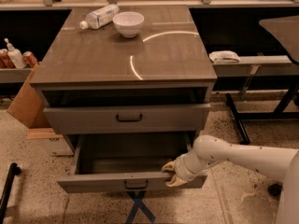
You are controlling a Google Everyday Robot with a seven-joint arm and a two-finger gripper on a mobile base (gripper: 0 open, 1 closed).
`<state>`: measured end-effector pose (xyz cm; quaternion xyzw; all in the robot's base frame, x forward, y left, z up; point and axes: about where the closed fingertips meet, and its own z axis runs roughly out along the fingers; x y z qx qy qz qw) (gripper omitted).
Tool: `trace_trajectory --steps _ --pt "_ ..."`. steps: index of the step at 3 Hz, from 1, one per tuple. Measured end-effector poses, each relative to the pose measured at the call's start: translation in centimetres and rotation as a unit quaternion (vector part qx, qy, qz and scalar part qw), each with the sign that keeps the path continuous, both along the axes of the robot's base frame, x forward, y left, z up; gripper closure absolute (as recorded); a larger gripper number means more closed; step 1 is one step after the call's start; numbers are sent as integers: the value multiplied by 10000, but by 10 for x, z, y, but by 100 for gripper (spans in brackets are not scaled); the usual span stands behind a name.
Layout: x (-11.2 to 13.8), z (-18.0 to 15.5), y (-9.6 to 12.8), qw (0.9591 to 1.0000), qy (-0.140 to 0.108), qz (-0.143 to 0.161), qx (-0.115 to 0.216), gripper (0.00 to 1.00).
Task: Open middle drawer
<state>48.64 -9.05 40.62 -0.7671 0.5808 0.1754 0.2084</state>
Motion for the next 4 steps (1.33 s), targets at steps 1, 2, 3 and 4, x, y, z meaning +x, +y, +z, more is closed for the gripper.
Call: trace_trajectory --steps 1,2,3,4 --pt "-1 -1 1 10000 15 10 5 28" --pt "-2 0 1 10000 19 14 6 6" --pt "-2 1 1 10000 19 14 6 0" --pt "-8 -2 4 9999 82 44 -42 0"
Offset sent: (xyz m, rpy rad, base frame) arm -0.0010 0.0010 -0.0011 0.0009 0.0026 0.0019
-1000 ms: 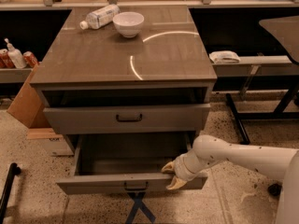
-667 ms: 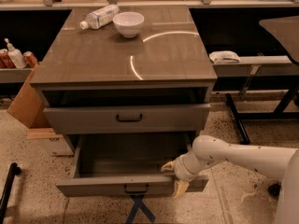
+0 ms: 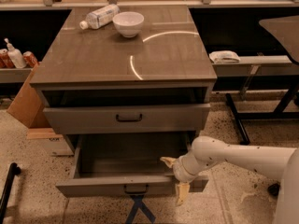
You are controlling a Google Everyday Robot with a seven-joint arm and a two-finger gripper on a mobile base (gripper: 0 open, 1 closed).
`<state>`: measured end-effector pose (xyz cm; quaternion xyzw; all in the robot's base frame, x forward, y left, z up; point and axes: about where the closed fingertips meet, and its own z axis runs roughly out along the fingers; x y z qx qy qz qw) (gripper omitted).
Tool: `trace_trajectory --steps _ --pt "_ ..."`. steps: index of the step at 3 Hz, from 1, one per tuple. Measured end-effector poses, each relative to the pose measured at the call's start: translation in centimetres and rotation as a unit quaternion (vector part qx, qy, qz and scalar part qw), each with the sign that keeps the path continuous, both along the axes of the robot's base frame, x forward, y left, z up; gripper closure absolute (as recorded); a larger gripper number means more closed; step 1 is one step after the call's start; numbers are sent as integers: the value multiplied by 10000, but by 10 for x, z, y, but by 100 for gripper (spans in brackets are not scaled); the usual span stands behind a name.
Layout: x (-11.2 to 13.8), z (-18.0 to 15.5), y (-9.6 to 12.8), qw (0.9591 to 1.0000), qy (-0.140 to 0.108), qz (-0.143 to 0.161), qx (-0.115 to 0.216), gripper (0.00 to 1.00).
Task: Open middle drawer
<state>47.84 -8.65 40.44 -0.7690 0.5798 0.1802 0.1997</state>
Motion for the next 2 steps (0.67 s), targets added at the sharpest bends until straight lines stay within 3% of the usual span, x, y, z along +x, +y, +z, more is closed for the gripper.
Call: trace_trajectory --steps 1,2 --pt "-11 0 3 10000 58 10 -53 17" --pt "-20 6 6 9999 31 17 -124 40"
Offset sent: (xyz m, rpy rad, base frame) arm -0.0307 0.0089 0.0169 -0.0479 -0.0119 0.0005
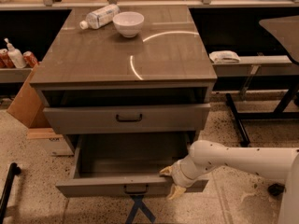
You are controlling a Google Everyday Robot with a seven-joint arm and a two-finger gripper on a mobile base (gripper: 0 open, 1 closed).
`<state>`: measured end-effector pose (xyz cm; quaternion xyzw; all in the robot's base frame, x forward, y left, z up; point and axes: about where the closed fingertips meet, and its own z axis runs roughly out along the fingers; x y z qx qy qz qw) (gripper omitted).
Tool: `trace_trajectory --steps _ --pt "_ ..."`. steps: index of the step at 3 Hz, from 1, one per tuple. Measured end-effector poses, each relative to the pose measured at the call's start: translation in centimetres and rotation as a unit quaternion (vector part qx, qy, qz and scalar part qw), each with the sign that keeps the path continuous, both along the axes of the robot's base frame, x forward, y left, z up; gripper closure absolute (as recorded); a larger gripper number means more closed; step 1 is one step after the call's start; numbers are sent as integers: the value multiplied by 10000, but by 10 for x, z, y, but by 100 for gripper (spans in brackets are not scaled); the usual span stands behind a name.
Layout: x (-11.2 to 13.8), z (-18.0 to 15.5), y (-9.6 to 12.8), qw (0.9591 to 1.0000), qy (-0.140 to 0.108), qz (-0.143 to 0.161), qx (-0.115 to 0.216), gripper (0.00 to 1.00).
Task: Open middle drawer
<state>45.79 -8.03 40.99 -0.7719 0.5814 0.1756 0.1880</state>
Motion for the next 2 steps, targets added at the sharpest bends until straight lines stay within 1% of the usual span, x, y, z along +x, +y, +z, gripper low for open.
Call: trace_trajectory --steps 1,2 --pt "-8 6 3 10000 -42 2 -38 65" --pt "-18 10 4 10000 -53 -11 -23 87"
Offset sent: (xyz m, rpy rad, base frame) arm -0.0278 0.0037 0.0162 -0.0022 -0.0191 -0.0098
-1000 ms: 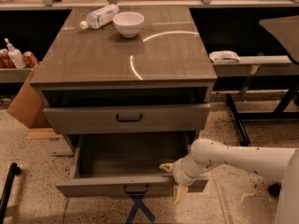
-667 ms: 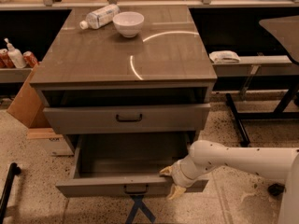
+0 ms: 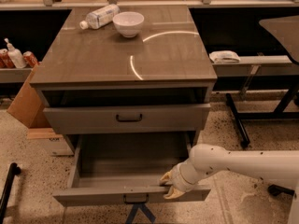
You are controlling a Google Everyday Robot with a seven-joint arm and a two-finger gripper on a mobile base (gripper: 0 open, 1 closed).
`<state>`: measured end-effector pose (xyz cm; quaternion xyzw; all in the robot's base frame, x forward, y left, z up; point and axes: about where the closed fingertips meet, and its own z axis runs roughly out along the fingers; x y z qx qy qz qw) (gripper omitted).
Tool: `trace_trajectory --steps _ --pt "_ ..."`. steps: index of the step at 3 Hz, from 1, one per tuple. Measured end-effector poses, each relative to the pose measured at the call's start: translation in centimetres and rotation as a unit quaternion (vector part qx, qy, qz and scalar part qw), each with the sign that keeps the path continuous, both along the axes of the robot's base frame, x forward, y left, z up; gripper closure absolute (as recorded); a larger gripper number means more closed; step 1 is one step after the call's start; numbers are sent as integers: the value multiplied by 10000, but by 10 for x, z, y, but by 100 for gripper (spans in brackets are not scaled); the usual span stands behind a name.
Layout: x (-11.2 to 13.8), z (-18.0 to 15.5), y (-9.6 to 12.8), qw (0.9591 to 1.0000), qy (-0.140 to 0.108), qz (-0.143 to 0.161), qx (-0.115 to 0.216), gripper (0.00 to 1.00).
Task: Open middle drawer
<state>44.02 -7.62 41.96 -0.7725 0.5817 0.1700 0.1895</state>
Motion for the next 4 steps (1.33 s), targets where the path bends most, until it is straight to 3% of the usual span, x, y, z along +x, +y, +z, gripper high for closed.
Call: trace_trajectory --steps 1,2,4 --pt "-17 -3 -1 9999 108 -63 65 100" --pt "-38 -5 -5 9993 246 -199 176 84" --pt "-38 -6 -3 9994 260 -177 175 37"
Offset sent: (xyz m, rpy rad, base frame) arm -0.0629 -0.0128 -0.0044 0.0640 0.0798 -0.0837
